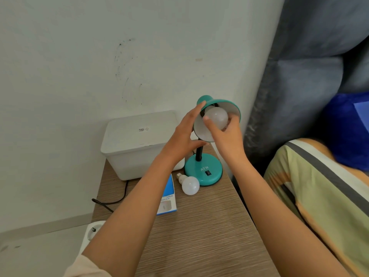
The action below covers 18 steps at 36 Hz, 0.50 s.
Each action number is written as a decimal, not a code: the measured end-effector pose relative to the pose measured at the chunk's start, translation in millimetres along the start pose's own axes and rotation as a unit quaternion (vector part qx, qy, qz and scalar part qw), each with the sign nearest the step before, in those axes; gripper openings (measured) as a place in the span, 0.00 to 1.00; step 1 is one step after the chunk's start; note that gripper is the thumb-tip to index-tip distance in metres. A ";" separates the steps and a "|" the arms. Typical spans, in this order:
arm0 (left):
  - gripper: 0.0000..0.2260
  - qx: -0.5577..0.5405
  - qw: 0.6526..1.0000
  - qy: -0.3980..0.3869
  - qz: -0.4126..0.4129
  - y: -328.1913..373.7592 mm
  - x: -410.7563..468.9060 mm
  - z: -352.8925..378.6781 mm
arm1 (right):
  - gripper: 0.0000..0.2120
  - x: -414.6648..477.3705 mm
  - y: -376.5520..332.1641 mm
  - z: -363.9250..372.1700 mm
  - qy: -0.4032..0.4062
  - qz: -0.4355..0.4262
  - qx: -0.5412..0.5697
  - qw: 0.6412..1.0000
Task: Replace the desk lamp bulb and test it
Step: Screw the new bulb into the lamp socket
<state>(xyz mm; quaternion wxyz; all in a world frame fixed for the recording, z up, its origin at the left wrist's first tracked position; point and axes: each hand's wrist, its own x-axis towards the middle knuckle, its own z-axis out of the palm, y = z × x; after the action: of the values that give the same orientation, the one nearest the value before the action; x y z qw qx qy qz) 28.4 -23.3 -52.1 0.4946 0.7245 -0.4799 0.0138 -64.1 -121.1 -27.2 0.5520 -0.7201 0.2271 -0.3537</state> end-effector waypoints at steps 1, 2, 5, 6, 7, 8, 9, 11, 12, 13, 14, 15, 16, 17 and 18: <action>0.44 0.000 1.000 -0.002 -0.002 0.2 -0.2 0.1 | 0.26 -0.9 0.4 0.0 0.006 -0.013 -0.014 1.000; 0.44 0.001 1.000 -0.002 -0.003 0.3 -0.3 0.2 | 0.25 -0.4 1.9 0.0 0.003 -0.012 -0.027 1.000; 0.43 0.002 1.000 -0.001 0.003 0.1 -0.4 0.1 | 0.26 1.5 1.2 -0.5 -0.013 0.042 0.016 0.999; 0.43 0.003 1.000 -0.001 0.004 0.0 -0.4 0.2 | 0.27 0.7 0.1 -0.3 -0.005 0.033 0.006 0.999; 0.43 0.004 1.000 -0.001 0.003 0.0 -0.2 0.2 | 0.28 -0.9 -0.7 -0.1 0.006 0.011 -0.010 1.000; 0.44 0.005 1.000 -0.002 0.000 0.0 -0.1 0.2 | 0.29 -2.0 -0.4 -0.2 0.018 -0.014 -0.023 0.999; 0.44 0.004 1.000 -0.003 -0.003 0.3 -0.1 0.3 | 0.29 -3.3 -0.6 -0.9 0.025 -0.030 -0.032 0.999; 0.44 -0.001 1.000 -0.001 -0.001 0.7 -0.3 -0.3 | 0.25 -2.9 -1.3 -2.6 0.025 -0.036 -0.049 0.998; 0.44 -0.003 1.000 0.000 0.002 0.6 -0.5 -0.7 | 0.24 -1.5 -1.3 -3.3 0.022 -0.030 -0.049 0.998; 0.44 -0.003 1.000 0.000 0.004 0.4 -0.6 -0.8 | 0.23 -0.9 -1.6 -3.6 0.022 -0.023 -0.042 0.999; 0.44 -0.002 1.000 -0.001 0.005 0.2 -0.6 -0.8 | 0.24 -1.7 -2.7 -3.3 0.028 -0.024 -0.038 0.999; 0.44 -0.001 1.000 -0.003 0.004 0.6 -0.5 -0.3 | 0.26 -3.6 -3.6 -2.2 0.036 -0.036 -0.042 0.998; 0.44 0.000 1.000 -0.006 0.002 1.1 -0.4 0.3 | 0.28 -5.4 -3.6 -1.0 0.045 -0.053 -0.054 0.996; 0.44 0.001 1.000 -0.005 0.000 1.2 -0.2 0.8 | 0.29 -6.9 -3.3 -0.1 0.048 -0.068 -0.069 0.994; 0.44 0.002 1.000 -0.003 0.000 1.2 -0.2 0.8 | 0.28 -7.4 -3.4 -0.3 0.048 -0.080 -0.080 0.992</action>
<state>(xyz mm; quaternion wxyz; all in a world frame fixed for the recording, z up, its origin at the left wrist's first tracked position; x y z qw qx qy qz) 27.0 -23.8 -51.8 0.4917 0.7253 -0.4818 0.0122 -69.3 -115.0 -25.9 0.4510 -0.7601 0.2223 -0.4116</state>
